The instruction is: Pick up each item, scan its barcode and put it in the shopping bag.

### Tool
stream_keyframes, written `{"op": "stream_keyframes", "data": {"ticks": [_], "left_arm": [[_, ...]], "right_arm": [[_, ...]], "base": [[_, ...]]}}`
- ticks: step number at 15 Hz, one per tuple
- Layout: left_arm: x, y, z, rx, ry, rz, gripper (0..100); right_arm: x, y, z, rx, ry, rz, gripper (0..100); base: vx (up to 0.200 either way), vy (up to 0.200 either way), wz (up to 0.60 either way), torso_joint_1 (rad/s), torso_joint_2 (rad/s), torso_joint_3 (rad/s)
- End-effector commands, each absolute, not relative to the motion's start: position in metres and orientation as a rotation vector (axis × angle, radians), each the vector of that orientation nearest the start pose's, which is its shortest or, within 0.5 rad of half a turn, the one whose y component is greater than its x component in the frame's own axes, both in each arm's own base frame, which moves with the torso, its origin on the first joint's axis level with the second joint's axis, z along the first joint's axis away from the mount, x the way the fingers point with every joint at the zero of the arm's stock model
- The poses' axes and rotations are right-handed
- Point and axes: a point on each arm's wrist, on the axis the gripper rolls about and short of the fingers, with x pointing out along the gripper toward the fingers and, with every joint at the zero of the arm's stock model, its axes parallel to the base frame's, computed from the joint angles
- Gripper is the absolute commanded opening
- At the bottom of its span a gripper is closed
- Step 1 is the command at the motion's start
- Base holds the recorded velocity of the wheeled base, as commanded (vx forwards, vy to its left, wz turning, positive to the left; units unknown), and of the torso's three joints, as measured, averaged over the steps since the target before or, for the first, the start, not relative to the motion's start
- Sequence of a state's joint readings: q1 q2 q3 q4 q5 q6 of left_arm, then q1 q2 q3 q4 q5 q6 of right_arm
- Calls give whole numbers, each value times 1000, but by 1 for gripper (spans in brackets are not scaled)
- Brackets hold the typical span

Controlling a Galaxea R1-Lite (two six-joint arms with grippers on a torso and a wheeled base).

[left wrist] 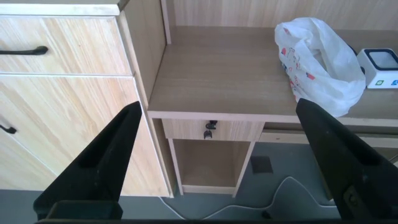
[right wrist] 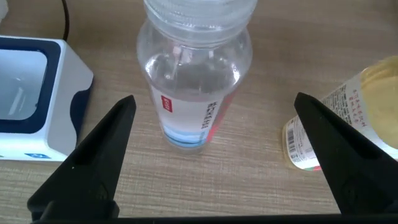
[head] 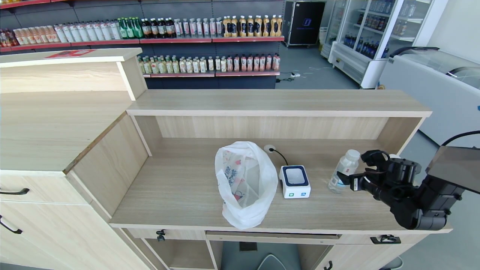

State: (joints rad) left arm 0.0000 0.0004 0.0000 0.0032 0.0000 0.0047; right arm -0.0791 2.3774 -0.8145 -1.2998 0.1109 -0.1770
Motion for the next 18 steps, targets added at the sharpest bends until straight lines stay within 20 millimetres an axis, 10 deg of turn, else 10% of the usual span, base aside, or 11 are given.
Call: {"op": "stream_keyframes", "data": {"ticks": [1, 18], "left_arm": [[-23, 0, 75, 5, 3, 0, 100], [-23, 0, 75, 5, 3, 0, 100]], "right_arm": [[398, -25, 0, -151, 254, 75, 100], [435, -6, -18, -162, 187, 124, 100]], "base": [[0, 0, 0, 0, 0, 0], [0, 0, 0, 0, 0, 0]]}}
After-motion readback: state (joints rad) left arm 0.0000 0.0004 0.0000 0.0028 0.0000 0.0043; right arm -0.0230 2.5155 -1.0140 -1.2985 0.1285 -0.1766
